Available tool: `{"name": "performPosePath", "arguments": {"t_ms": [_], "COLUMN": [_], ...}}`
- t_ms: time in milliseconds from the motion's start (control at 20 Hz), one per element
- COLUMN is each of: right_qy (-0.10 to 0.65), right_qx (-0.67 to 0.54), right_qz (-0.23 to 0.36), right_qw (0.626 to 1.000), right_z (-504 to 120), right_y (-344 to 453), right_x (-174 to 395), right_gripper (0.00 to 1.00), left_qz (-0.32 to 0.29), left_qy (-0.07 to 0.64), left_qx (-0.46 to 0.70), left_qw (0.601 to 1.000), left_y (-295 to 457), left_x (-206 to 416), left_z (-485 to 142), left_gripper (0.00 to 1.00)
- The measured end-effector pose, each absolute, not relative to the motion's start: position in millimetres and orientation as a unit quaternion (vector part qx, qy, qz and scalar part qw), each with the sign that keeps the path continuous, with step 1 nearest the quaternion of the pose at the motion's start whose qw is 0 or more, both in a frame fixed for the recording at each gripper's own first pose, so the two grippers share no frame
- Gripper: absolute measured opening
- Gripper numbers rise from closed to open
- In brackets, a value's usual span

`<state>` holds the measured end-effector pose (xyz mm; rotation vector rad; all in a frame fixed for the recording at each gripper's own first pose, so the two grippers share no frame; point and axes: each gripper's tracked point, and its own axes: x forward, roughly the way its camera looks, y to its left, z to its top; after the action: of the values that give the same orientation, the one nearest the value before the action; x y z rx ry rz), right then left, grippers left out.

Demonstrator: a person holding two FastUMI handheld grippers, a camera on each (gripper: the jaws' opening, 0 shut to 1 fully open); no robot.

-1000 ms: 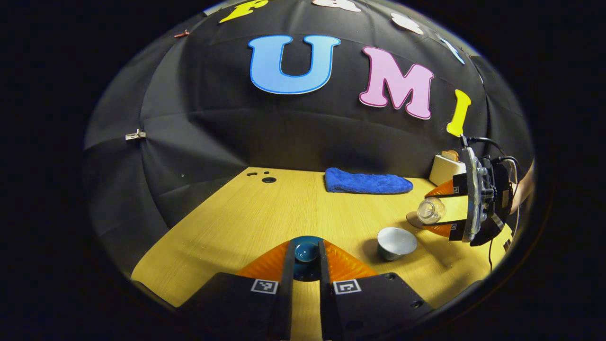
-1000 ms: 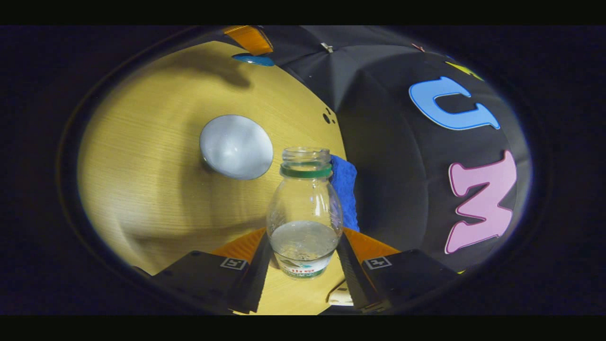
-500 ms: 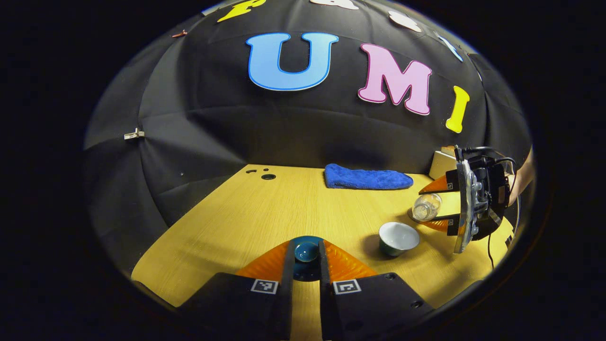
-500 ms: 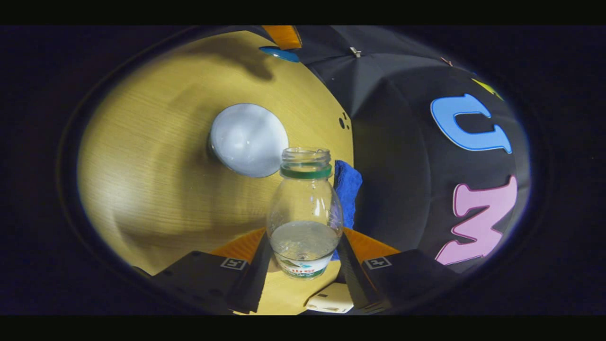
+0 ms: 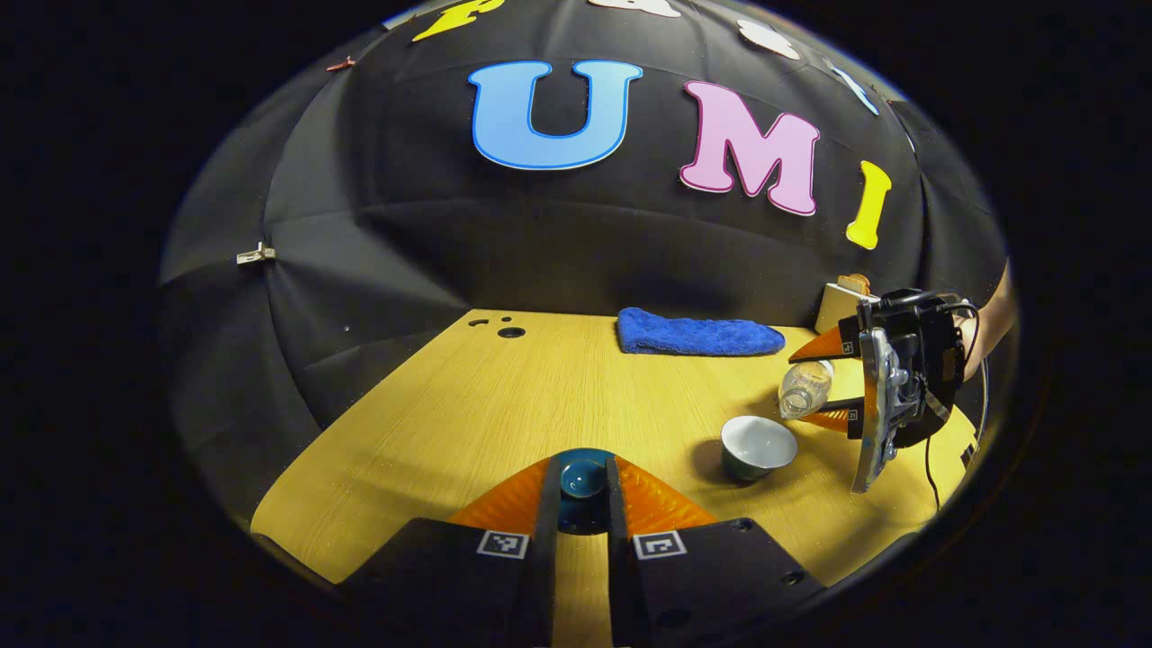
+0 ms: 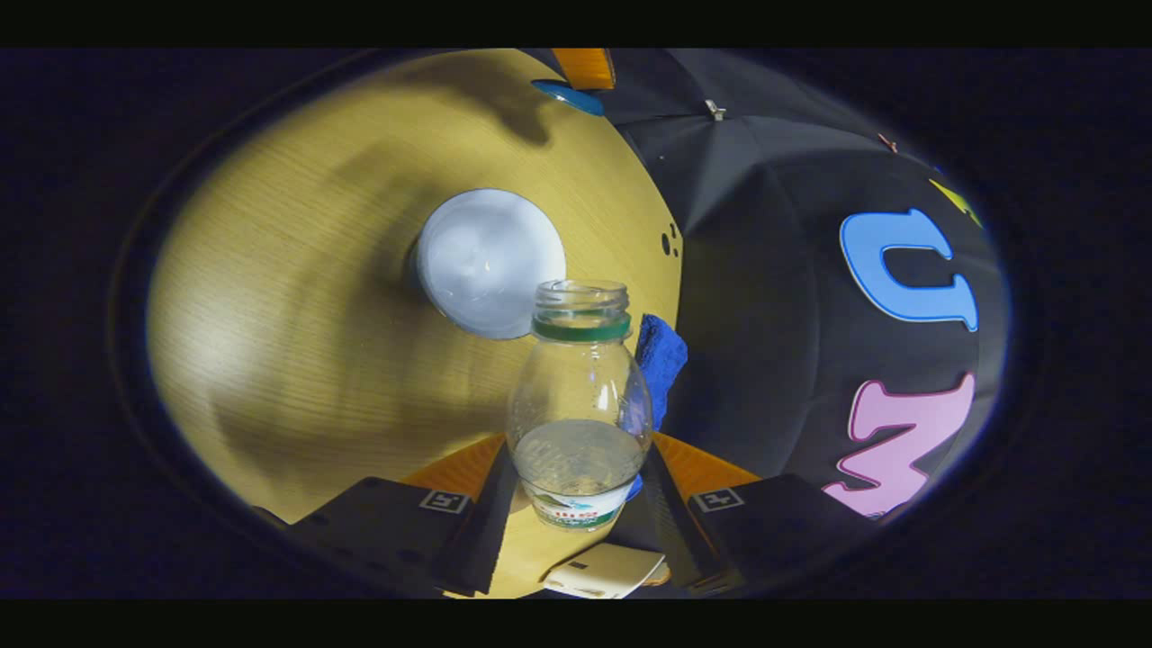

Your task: Open the teacup lid with one hand, grasp the water bottle and pour water into the teacup with the other hand; after pouring, place the water bottle on the coaster and then close the teacup lid.

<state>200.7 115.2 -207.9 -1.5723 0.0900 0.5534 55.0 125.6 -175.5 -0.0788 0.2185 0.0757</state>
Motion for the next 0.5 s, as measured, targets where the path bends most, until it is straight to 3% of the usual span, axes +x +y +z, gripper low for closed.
{"name": "performPosePath", "arguments": {"t_ms": [50, 100, 200, 250, 350, 500], "right_qy": [0.04, 0.039, 0.04, 0.042, 0.04, 0.033], "right_qx": [-0.704, -0.71, -0.717, -0.72, -0.727, -0.739], "right_qz": [0.243, 0.24, 0.237, 0.236, 0.24, 0.242], "right_qw": [0.666, 0.661, 0.654, 0.651, 0.642, 0.627], "right_z": [-206.7, -205.9, -205.0, -205.5, -204.2, -201.4], "right_y": [116.6, 117.0, 115.0, 114.9, 116.2, 117.8], "right_x": [201.1, 201.1, 203.8, 205.3, 206.2, 205.2], "right_gripper": [0.74, 0.78, 0.7, 0.74, 0.78, 0.74], "left_qz": [0.038, 0.038, 0.039, 0.041, 0.042, 0.042], "left_qy": [0.11, 0.111, 0.113, 0.113, 0.111, 0.109], "left_qx": [-0.04, -0.041, -0.041, -0.042, -0.046, -0.048], "left_qw": [0.992, 0.992, 0.992, 0.992, 0.992, 0.992], "left_y": [125.7, 126.4, 126.9, 127.4, 127.6, 129.2], "left_x": [54.5, 54.1, 52.5, 52.0, 51.7, 50.7], "left_z": [-176.5, -177.5, -179.6, -179.4, -179.5, -179.6], "left_gripper": [0.28, 0.28, 0.28, 0.24, 0.28, 0.28]}}
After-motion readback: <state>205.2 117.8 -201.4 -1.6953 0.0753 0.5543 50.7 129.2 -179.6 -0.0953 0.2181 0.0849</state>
